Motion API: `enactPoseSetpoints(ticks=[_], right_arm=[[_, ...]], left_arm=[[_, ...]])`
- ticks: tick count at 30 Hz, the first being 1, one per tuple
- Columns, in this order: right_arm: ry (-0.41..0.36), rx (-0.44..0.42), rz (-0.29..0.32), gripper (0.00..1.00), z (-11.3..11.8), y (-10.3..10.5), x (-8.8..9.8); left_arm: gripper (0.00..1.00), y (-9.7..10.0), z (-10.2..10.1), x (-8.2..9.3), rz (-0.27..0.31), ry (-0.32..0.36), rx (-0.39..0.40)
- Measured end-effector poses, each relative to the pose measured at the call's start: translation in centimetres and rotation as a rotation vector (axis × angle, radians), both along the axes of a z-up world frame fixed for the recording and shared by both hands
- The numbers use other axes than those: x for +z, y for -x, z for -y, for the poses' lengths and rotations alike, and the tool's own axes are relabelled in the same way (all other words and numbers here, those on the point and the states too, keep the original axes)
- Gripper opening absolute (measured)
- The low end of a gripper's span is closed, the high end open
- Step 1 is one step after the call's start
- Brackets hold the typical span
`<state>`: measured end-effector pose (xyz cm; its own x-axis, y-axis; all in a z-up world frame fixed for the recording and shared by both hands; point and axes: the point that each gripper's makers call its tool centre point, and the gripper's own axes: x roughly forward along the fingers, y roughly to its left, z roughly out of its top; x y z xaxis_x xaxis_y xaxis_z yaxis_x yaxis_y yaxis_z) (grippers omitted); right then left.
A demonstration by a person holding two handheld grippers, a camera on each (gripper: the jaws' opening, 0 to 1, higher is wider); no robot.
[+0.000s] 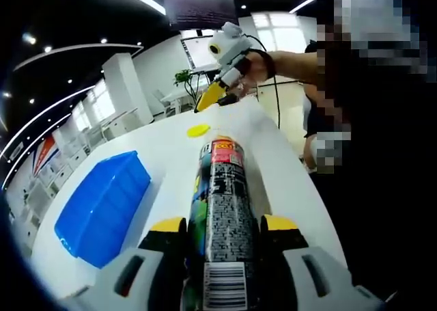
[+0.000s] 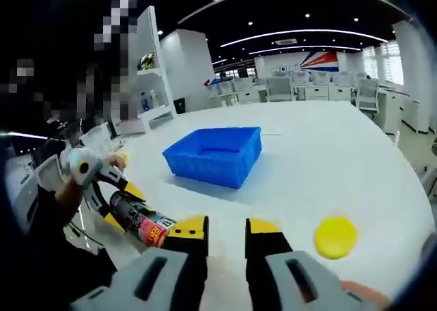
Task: Open the lid of the chip container on the table, take out the chips, place them into the box in front of the container, and close the lid
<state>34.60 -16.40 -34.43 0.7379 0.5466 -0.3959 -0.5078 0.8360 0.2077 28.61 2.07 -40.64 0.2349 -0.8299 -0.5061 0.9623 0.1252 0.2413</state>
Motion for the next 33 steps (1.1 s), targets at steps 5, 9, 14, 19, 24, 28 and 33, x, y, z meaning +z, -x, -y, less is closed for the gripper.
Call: enactPoseSetpoints(ticks=[5,9,14,19,24,28,33], right_arm=[[-0.033,0.018,0.034,0.2,-0.5,0.3,2.7],[-0.048,0.038,0.051,0.2,-0.9,0.7,4.2],[-0.052,0.061,0.069,0.2,-1.3,1.3,6.0],[-0.041,0.125,0.064,0.2,-2.2,2.3,6.9],[0.032,0.212,0.002,0.14,-3.2,3.8,5.4],[0.122,0.242,-0.026,0.14,-3.6,4.1,3.1],[0.13,0.274,-0.099,0.14,-4.0,4.3,0.0]], left_arm=[[0.44,0.0,0.0,0.0,0.003,-0.003,0.001],[0.45,-0.1,0.0,-0.1,0.008,-0.007,0.001],[0.45,-0.2,-0.1,-0.2,0.012,-0.018,0.001],[0.45,-0.2,-0.1,-0.3,0.014,-0.023,0.001],[0.46,-0.3,-0.1,-0.4,0.017,-0.026,0.001],[0.47,-0.4,-0.1,-0.5,0.027,-0.032,0.001],[0.47,-0.4,-0.1,-0.6,0.037,-0.042,0.001]])
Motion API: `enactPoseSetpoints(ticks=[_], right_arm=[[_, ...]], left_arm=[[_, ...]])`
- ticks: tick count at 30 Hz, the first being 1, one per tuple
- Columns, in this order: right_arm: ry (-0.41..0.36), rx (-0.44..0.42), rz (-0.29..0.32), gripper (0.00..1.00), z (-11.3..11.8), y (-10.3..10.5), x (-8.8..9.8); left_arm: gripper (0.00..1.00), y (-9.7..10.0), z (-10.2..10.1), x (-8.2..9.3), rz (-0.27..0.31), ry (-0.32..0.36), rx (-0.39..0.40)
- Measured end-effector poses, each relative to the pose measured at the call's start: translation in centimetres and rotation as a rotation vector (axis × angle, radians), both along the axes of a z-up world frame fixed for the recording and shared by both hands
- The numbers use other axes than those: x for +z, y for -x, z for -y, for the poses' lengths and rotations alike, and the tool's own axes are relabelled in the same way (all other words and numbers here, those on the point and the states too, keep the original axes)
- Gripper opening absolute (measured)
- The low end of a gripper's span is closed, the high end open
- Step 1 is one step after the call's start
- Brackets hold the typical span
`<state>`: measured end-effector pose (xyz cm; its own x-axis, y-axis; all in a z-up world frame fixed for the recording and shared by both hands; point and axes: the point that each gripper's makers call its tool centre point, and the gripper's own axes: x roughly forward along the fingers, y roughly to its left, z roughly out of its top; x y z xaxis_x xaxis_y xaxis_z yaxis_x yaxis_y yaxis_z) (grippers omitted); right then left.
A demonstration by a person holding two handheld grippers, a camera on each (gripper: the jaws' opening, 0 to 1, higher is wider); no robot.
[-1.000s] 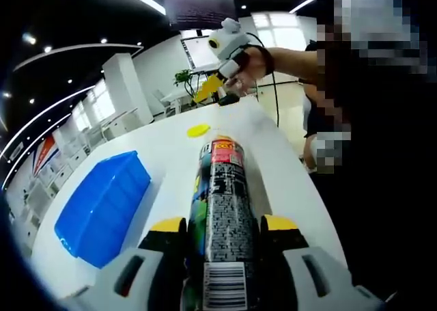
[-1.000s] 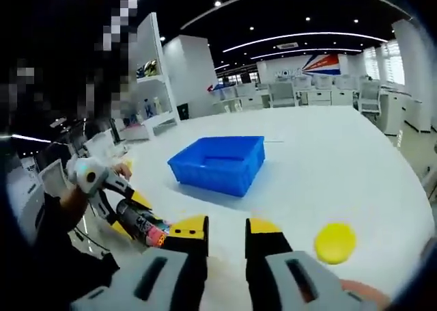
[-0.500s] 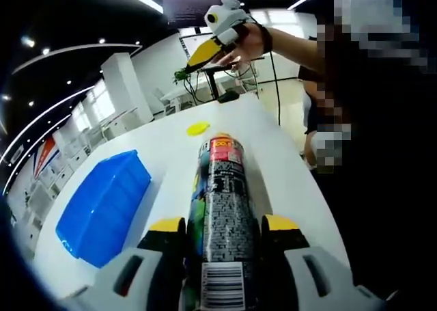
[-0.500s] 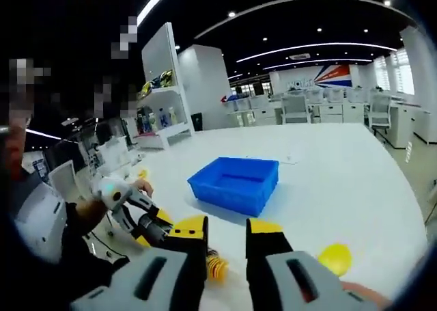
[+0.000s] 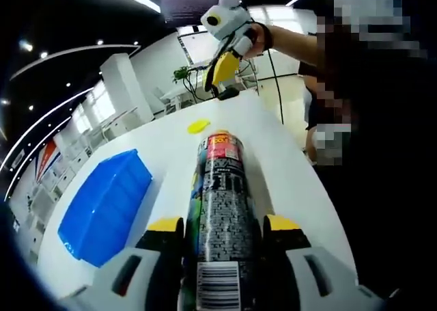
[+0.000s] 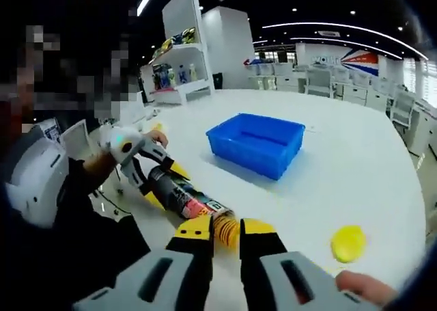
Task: Open the lid of the chip container on the table, take out the chips, place them into the box in front of the container, and close the lid
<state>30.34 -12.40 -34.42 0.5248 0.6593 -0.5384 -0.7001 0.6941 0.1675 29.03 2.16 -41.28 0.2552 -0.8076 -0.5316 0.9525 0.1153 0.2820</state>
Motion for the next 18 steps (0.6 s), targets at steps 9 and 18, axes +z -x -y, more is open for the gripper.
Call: enactPoseSetpoints(ticks=[9,18], right_arm=[[-0.003,-0.01,-0.058,0.13,0.1,-0.3,-3.3],[0.055,-0.015,-0.082,0.12,0.5,-0.7,-5.7]], left_arm=[[0.48,0.1,0.1,-0.2,0.031,-0.016,-0.006],[0.48,0.2,0.1,-0.2,0.047,-0.013,-0.011]])
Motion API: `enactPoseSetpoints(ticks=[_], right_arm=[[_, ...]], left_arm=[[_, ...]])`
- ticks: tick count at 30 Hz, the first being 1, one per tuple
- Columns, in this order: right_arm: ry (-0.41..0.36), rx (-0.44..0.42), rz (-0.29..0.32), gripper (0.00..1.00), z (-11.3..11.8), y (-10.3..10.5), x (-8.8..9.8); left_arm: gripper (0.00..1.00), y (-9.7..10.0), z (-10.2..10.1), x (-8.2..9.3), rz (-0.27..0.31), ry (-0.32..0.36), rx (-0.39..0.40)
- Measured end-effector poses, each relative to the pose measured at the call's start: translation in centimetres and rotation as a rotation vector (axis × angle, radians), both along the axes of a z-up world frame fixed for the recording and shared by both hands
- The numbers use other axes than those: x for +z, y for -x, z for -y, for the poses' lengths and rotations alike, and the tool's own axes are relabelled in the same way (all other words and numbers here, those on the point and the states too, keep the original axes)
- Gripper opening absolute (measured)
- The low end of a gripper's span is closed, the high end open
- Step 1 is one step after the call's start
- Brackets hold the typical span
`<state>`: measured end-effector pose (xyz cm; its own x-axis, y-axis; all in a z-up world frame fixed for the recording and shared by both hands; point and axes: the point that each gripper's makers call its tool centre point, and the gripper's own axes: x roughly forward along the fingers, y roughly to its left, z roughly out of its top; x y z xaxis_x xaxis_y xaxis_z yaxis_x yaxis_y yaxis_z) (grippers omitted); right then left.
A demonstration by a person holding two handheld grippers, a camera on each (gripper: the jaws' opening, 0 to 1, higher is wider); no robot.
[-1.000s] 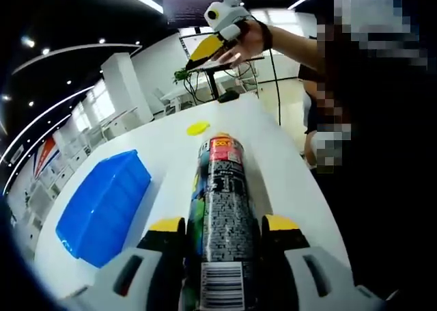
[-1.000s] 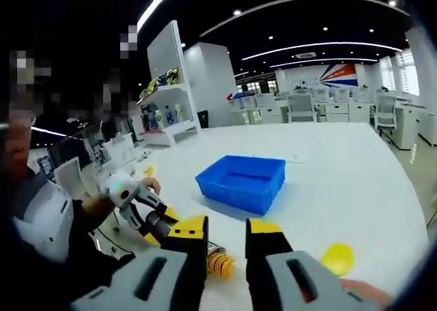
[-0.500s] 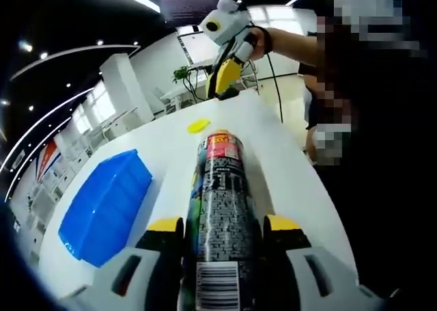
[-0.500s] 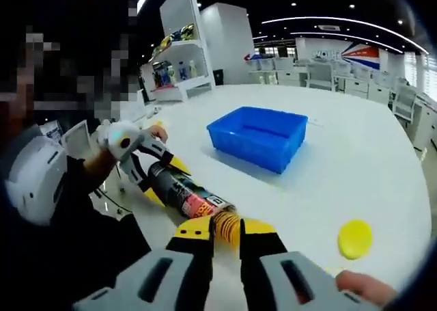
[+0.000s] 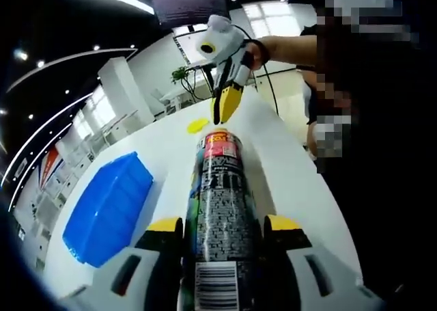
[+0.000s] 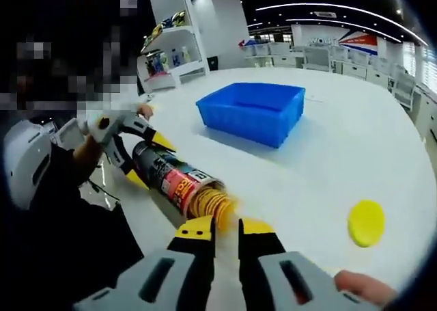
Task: Open the lid of the chip container on the table, take out the chips, place them into the box in front of the container, and close the lid
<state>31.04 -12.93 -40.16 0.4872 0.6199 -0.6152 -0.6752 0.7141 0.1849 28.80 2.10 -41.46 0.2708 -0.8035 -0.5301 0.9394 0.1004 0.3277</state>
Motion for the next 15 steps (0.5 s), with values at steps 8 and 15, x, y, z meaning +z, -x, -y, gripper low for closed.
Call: enactPoseSetpoints(ticks=[8,15], right_arm=[[0.031,0.013,0.0,0.09,-0.21,-0.13,-0.54],[0.094,0.035,-0.001,0.02,-0.12,0.04,-1.04]], left_arm=[[0.48,-0.01,-0.04,0.06,0.0,0.011,-0.004],[0.48,-0.07,-0.12,0.06,0.004,0.017,-0.009]])
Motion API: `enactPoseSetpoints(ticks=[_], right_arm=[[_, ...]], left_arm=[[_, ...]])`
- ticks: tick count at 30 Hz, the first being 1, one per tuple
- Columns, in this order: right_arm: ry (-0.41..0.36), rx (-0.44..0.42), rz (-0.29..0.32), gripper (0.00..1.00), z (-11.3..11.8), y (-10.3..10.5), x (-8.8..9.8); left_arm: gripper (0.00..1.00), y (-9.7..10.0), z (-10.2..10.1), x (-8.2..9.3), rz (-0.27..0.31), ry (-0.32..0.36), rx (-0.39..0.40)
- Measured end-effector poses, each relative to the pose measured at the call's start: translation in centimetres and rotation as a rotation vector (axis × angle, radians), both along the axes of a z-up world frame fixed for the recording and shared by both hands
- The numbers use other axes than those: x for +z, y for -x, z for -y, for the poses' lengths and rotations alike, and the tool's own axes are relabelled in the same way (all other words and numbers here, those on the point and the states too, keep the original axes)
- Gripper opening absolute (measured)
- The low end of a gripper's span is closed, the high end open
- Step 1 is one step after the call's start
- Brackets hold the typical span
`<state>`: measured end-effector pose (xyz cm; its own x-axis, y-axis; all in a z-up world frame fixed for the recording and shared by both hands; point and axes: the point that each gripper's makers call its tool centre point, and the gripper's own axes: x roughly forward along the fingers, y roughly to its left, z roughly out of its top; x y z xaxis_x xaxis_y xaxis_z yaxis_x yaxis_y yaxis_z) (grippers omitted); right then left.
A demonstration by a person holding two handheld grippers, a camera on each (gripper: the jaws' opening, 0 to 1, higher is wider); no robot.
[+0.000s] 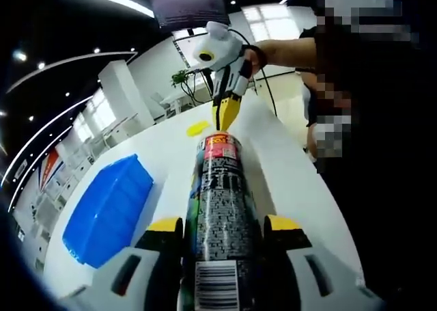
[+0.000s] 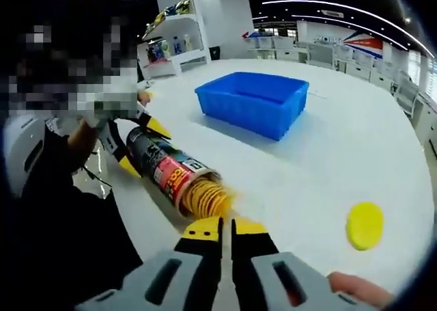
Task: Open the lid of the chip container on the table, take out the chips, place them into the box in front of the container, and close the lid
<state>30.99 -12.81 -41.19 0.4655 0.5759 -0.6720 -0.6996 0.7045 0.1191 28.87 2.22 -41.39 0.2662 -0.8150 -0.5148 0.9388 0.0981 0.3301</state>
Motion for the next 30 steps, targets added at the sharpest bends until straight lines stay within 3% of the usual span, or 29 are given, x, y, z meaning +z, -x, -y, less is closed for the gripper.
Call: enactPoseSetpoints(ticks=[14,30], right_arm=[[-0.001,0.008,-0.006,0.02,-0.8,0.2,-0.5],[0.004,-0.005,0.031,0.01,0.1,1.2,2.3]], left_arm=[[0.48,0.1,0.0,0.0,0.004,0.009,-0.001],[0.48,0.0,0.0,0.0,-0.006,0.009,0.004]])
